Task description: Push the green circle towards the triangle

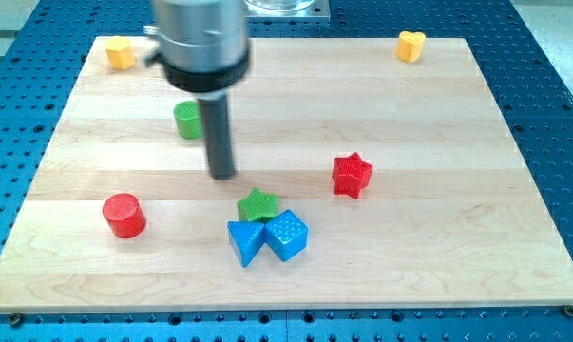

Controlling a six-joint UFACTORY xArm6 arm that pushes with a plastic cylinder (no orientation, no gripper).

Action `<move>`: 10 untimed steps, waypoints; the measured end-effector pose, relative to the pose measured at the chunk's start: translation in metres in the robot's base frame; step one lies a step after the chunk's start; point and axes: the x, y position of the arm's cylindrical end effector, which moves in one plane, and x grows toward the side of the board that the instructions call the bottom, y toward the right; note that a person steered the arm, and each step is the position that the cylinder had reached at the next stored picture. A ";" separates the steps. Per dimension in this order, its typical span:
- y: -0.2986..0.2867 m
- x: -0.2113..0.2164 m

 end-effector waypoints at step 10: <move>0.015 -0.027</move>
